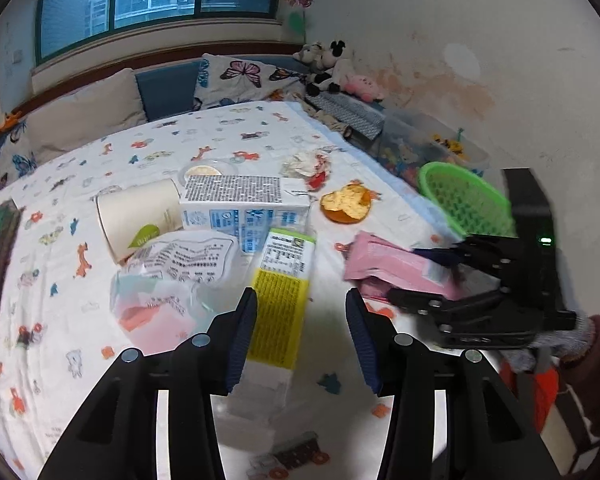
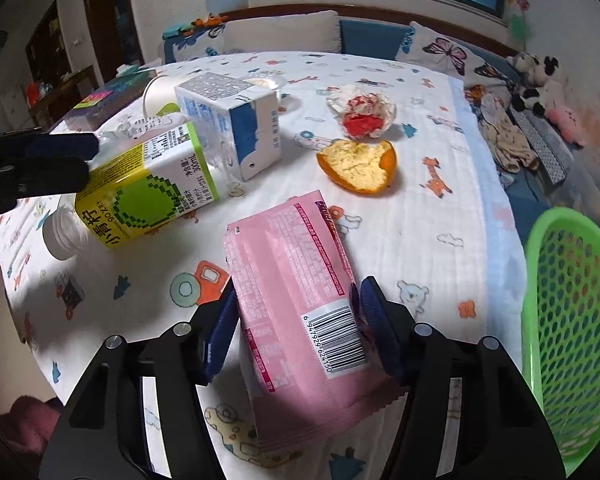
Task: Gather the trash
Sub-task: 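Grasp the yellow-labelled tube with left tool while right tool grasps the pink packet, then drop the pink packet into the basket with right tool while left tool carries the tube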
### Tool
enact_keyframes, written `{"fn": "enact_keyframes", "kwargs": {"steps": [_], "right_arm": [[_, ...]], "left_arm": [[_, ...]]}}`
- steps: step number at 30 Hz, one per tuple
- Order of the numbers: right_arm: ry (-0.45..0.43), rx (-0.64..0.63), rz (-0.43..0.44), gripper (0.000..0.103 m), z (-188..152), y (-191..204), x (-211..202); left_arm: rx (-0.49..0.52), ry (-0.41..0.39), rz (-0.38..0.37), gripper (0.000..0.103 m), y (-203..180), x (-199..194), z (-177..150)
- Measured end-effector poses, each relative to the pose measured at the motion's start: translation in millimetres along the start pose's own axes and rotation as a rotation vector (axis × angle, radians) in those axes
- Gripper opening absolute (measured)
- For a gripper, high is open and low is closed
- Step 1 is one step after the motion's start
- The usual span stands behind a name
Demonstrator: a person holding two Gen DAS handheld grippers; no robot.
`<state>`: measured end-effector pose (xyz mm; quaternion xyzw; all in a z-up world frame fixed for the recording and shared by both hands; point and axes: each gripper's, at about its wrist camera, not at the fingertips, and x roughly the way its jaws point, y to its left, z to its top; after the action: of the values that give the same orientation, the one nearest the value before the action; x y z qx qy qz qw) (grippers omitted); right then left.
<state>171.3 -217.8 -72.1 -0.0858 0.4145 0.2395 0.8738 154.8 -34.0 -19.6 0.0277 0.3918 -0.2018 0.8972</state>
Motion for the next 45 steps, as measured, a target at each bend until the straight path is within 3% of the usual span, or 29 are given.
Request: {"fn": "enact_keyframes", "kwargs": {"steps": [21, 29, 38, 45], "right_arm": [[-0.087, 0.145, 0.003, 0.054, -17, -25, -46], [-0.134, 0.212, -0.023, 0.054, -21, -47, -73], [-0.168, 0.342, -0.136, 0.054, -38, -110, -106], [-0.138, 0.468, -0.259, 0.054, -58, -180, -112]], "left_arm": [[0.113, 0.117, 0.075, 0.045, 1, 47, 15], [0.112, 0.093, 0.088, 0.043, -7, 38, 16], [0.091, 0.009, -0.018, 0.042, -35, 7, 33], [0.095, -0.058, -0.1, 0.042, -69, -2, 59]]}}
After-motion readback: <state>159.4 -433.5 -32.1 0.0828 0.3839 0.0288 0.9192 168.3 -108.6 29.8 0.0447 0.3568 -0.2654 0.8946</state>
